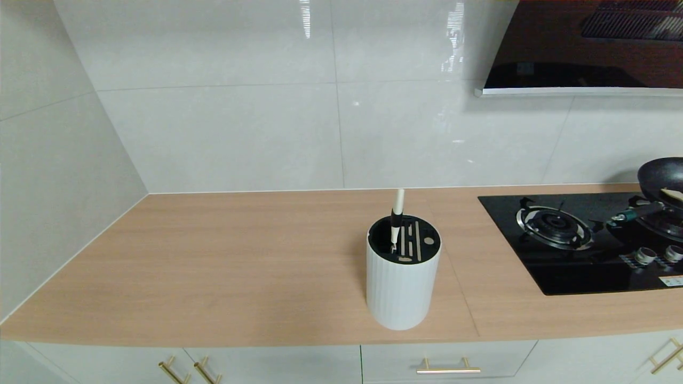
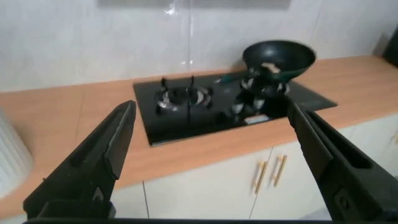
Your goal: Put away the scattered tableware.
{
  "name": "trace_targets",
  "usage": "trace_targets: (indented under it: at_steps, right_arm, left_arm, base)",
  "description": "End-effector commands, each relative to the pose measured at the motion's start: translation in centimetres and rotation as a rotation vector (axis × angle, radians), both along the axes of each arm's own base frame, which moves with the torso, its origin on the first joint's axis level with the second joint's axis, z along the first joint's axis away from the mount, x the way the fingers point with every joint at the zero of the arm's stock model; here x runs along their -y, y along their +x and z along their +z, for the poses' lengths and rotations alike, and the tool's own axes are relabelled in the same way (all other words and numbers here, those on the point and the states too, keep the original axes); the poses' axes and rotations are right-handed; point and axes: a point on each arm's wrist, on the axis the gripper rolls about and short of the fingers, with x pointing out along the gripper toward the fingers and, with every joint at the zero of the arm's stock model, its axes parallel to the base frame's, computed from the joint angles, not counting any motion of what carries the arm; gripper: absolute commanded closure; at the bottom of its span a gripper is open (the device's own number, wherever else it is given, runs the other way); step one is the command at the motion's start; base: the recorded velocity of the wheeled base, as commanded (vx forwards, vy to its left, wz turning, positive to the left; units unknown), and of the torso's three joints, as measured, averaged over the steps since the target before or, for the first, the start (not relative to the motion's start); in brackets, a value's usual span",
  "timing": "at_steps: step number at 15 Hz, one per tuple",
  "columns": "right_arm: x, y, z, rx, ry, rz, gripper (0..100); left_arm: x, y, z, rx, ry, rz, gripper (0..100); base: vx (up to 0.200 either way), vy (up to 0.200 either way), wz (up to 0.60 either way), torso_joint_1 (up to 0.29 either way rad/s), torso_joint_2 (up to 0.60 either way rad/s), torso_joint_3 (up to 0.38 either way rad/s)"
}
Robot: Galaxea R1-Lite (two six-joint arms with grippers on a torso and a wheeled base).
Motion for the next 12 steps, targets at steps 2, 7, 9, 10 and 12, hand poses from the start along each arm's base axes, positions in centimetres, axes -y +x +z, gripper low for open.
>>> trace_targets:
  at_steps: [2,7,9,10,12]
  right_arm:
    - [-0.1,0.6,-2.2,-0.092,0.015,0.054,0]
    - [-0.3,0.6,-2.3,-0.104,0.015,0.174,0]
    - [-0.8,0.6,-2.5,-0.126,0.009,0.398,0]
    - [-0.8,0.6,-2.5,-0.126,0.008,0.392,0]
    - [-0.8,0.7,-2.8,-0.150,0.019,0.382,0]
  left_arm:
    - [-0.1,0.3,-1.2,-0.033,0.066,0.035,0]
    - [-0.3,0.3,-1.7,-0.089,0.132,0.159,0]
    - [-0.3,0.3,-1.7,-0.091,0.120,0.155,0]
    - [-0.3,0.3,-1.7,-0.090,0.109,0.155,0]
    - [-0.3,0.3,-1.7,-0.090,0.066,0.155,0]
  base:
    - [0.000,0.000,0.00,0.000,0.00,0.000]
    - [0.000,0.000,0.00,0.000,0.00,0.000]
    - [0.000,0.000,0.00,0.000,0.00,0.000]
    - [0.000,0.000,0.00,0.000,0.00,0.000]
    - [0.000,0.000,0.00,0.000,0.00,0.000]
